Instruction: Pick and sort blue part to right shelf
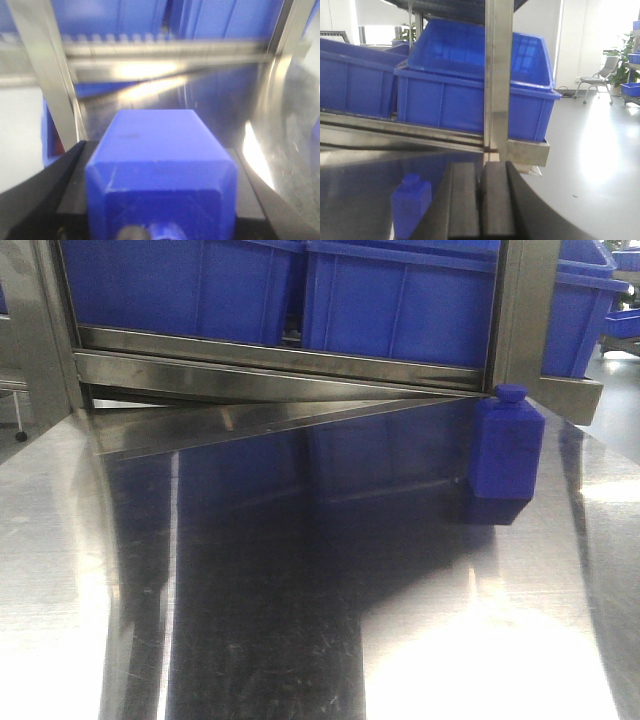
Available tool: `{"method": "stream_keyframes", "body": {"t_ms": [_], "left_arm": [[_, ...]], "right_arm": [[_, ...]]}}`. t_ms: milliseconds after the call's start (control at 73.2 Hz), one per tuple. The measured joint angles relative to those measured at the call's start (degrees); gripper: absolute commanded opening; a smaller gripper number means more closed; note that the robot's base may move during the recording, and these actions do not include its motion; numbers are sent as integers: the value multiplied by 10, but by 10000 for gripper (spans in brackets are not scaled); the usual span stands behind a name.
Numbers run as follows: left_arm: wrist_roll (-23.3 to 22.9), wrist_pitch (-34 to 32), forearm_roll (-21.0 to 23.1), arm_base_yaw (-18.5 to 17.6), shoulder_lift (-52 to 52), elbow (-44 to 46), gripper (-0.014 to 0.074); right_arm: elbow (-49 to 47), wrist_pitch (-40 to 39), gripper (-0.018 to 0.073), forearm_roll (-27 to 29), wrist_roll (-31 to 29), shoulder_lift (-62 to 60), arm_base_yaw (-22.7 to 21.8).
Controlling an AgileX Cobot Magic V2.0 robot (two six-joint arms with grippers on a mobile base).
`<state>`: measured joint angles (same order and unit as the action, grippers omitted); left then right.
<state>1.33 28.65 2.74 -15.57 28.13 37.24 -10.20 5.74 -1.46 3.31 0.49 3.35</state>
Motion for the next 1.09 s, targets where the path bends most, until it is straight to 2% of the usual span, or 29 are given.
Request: {"method": "stream_keyframes", "body": {"t_ms": [68,123,287,410,547,697,847,1093], "left_arm": [[0,-9,-3,0,-49,-26,315],[0,-9,-4,0,-89,-44,315],[0,-10,-5,0,-176,-76,315],[0,-10,-5,0,-209,-82,315],[0,-10,-14,0,-226,-83,315],[0,-10,-31,0,-249,-83,314],[0,-10,-34,0,-258,-83,314],[0,-10,-36,0,-258,-83,314]], "right_arm": [[-40,21,57,0,0,29,0],[-76,34,111,1,0,56,1],[-200,75,410,1,0,172,23],[-293,110,531,2,0,273,65],[-383,176,543,2,0,393,129],[-489,302,543,5,0,543,179],[-580,398,543,5,7,657,182],[-730,529,542,5,78,825,175]]}}
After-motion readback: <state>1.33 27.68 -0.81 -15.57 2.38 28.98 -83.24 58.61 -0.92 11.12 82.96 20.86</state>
